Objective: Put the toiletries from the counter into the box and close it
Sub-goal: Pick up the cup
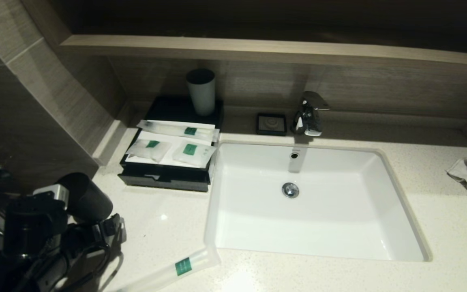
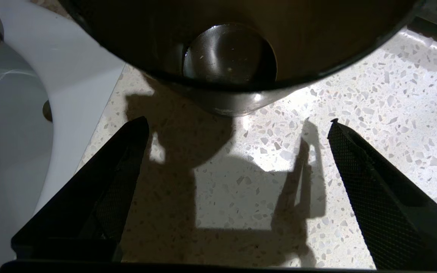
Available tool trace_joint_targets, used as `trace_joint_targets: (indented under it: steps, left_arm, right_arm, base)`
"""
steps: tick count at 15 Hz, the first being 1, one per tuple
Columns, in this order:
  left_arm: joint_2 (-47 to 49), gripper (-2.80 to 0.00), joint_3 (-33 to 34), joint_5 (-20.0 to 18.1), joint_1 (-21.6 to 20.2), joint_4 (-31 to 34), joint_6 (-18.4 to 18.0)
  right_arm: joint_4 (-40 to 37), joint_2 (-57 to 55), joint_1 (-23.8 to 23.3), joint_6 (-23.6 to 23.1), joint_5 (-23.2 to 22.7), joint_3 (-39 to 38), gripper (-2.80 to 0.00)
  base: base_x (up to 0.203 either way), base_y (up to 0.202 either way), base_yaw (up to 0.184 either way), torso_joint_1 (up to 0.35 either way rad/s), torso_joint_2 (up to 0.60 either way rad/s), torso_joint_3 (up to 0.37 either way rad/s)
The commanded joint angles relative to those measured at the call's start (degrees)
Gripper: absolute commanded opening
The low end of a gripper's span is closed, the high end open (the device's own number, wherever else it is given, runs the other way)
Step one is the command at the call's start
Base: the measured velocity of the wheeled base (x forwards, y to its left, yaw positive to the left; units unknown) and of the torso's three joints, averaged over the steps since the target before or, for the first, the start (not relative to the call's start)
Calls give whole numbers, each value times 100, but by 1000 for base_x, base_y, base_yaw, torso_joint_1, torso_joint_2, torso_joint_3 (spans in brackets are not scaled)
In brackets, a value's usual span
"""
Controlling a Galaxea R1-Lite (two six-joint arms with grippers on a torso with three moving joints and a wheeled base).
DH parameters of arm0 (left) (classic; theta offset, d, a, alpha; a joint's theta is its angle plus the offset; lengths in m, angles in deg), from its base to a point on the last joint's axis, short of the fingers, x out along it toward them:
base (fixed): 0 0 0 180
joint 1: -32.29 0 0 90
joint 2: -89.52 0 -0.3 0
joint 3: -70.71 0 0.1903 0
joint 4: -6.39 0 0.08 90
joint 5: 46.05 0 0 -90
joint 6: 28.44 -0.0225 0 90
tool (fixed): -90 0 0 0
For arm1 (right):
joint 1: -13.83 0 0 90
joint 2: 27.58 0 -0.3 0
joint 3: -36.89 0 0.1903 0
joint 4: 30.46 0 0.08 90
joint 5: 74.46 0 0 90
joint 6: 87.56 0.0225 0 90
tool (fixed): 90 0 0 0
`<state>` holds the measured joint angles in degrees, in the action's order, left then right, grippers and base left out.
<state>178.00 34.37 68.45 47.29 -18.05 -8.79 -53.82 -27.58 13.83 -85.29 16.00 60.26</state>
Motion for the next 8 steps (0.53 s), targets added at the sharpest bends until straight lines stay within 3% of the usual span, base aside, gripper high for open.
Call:
trace_joint_targets:
  steps: [1,8]
  left_arm:
    - [37,0,-11,20,-41,-69,13]
    - [135,0,-164,189,-181,-157,-135]
  right_arm:
    - [0,0,0,2,-1,0,-280]
    - [0,-8,-7,2,-1,0,-280]
  base:
    - [0,0,0,0,0,0]
    - [0,0,0,0,0,0]
